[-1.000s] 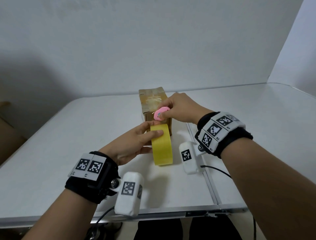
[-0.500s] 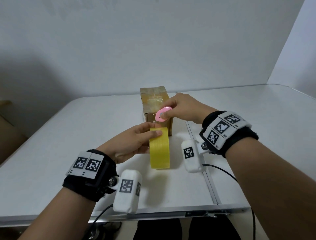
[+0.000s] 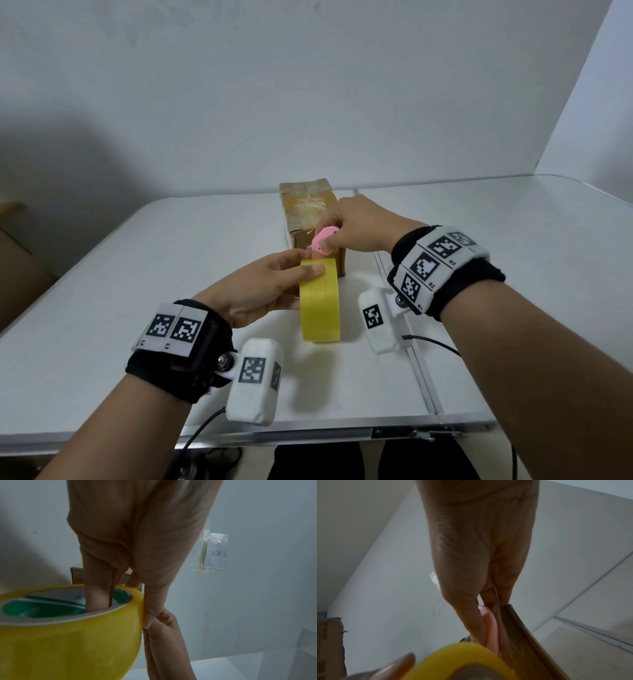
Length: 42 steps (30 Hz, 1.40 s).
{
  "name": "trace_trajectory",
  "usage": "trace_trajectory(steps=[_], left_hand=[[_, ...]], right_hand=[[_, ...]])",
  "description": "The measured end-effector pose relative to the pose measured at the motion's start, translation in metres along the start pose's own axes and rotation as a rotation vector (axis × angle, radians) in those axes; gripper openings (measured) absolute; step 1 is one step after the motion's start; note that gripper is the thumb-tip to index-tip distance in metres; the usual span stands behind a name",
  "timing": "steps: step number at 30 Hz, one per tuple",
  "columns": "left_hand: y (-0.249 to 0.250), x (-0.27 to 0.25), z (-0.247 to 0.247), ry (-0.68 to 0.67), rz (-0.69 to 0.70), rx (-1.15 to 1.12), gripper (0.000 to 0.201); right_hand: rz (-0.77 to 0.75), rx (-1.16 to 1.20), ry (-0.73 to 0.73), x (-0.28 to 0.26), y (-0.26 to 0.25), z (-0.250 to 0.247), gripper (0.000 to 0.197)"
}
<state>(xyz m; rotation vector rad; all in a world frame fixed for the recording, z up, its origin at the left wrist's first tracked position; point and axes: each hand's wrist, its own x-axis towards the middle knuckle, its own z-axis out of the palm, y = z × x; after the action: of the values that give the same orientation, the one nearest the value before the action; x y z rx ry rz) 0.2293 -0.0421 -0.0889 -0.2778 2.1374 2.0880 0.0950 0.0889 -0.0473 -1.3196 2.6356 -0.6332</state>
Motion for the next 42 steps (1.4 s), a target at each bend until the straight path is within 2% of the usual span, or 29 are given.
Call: trace_trajectory(steps=[9, 27, 32, 36, 40, 42], left_hand=[[0.001, 0.003, -0.001, 0.013, -0.016, -0.023, 0.036], [0.003, -0.002, -0.012, -0.008, -0.048, -0.019, 0.031], [0.0, -0.008, -0.024, 0.018, -0.054, -0.014, 0.038], [0.002, -0.012, -0.041, 0.104, -0.033, -0.004, 0.034], [0.006, -0.015, -0.06, 0.215, -0.002, 0.014, 0.033], [0.008, -0.013, -0.066, 0.268, 0.023, 0.028, 0.032]], right_hand=[[-0.036, -0.134, -0.034, 0.001, -0.012, 0.002, 0.024], [0.045, -0.324, -0.146, 0.002, -0.022, -0.004, 0.017], [0.026, -0.254, -0.118, 0.002, -0.02, -0.001, 0.022], [0.013, -0.163, -0.092, 0.002, -0.013, -0.002, 0.019], [-0.025, 0.086, 0.048, -0.005, -0.009, -0.015, 0.011], [-0.024, 0.233, 0.171, -0.006, -0.007, -0.018, 0.009]])
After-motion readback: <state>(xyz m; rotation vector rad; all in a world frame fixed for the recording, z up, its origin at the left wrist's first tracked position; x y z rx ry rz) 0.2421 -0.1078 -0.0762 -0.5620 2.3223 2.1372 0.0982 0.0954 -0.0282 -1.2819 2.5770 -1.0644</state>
